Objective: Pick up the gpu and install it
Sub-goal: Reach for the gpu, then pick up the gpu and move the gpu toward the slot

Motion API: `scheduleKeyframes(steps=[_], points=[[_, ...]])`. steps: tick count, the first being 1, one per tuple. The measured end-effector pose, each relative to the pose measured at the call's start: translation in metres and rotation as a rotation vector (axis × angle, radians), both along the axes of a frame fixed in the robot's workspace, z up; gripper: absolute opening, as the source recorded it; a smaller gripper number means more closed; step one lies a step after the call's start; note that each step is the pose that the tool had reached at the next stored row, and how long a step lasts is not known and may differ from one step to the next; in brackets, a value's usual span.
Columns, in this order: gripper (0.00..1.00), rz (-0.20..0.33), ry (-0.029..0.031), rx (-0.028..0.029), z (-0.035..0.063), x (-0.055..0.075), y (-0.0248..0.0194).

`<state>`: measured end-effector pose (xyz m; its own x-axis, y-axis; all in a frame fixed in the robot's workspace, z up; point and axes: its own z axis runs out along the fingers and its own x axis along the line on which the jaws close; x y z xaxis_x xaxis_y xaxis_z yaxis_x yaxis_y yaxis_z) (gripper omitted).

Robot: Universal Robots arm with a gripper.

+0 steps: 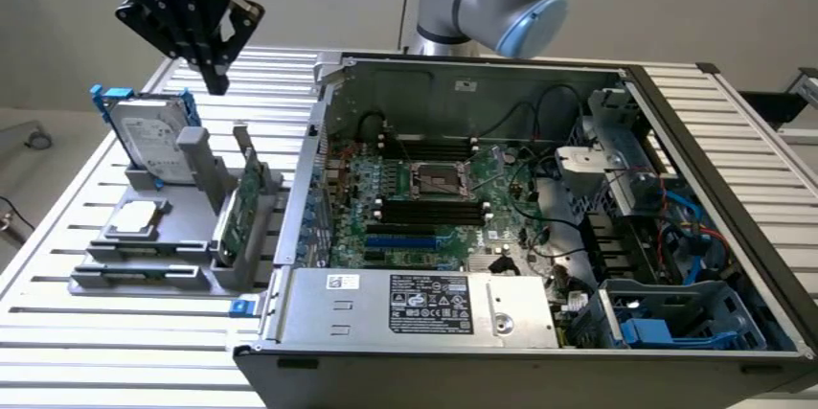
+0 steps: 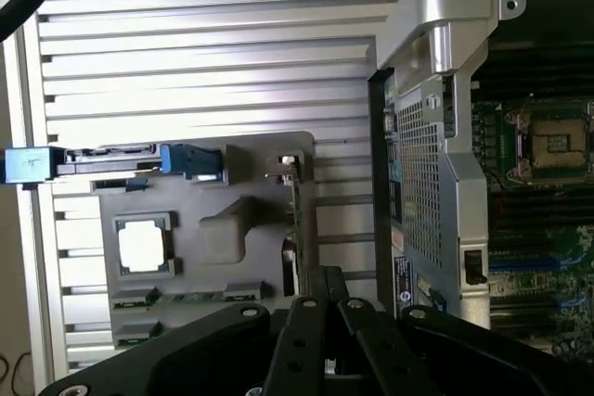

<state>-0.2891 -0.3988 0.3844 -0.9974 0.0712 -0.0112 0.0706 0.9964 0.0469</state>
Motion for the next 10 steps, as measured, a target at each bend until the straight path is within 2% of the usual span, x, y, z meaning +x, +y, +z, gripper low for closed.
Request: scheduleKeyframes(steps=[3, 10], points=[[0.11, 0.004, 0.0, -0.0062, -0.0005, -0.008, 0.0], [0.11, 0.005, -0.0001, -0.0064, -0.0005, -0.0083, 0.0]])
